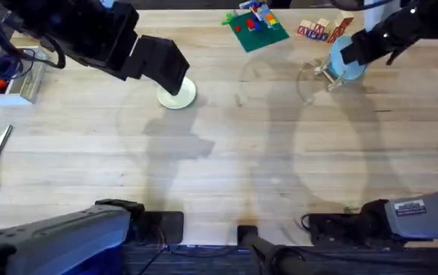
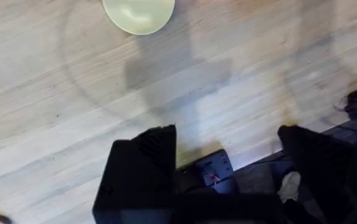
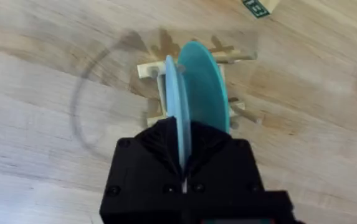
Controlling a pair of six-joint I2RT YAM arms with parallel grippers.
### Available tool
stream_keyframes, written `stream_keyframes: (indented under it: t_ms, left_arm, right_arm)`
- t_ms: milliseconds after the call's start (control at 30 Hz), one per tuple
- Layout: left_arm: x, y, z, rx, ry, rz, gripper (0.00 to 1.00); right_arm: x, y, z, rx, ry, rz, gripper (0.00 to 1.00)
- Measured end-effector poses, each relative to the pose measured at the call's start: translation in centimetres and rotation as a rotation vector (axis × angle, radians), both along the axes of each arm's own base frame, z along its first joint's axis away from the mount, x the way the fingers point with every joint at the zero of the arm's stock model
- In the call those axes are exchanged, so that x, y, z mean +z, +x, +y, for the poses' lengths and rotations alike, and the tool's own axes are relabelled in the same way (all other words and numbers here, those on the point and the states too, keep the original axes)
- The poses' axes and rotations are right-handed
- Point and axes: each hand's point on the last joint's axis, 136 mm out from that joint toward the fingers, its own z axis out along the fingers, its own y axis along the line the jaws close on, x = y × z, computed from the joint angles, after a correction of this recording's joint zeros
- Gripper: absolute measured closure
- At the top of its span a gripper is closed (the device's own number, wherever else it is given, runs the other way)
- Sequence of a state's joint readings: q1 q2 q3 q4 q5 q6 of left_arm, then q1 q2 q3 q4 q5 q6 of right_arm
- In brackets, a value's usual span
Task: Pick up the plates from the table one by one and place each into a slot on the dish rack.
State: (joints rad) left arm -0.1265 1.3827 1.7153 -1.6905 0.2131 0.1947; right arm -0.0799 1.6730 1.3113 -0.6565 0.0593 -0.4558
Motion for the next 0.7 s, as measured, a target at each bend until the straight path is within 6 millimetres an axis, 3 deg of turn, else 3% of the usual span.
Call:
stream_keyframes:
  t_ms: [267,500,700]
  left_arm:
    - [0.00,0.00,0.00,0.000,0.000,0.000,0.007]
    - [-0.01,0.01,0.00,0.000,0.000,0.000,0.007]
    - [-0.01,0.01,0.00,0.000,0.000,0.000,0.007]
  right_arm:
    - [0.02,0.05,0.00,0.000,0.000,-0.002,0.968]
    - [0.12,0.26,-0.01,-0.001,0.000,-0.011,0.845]
    - [0.15,0.29,-0.02,-0.003,0.001,-0.013,0.829]
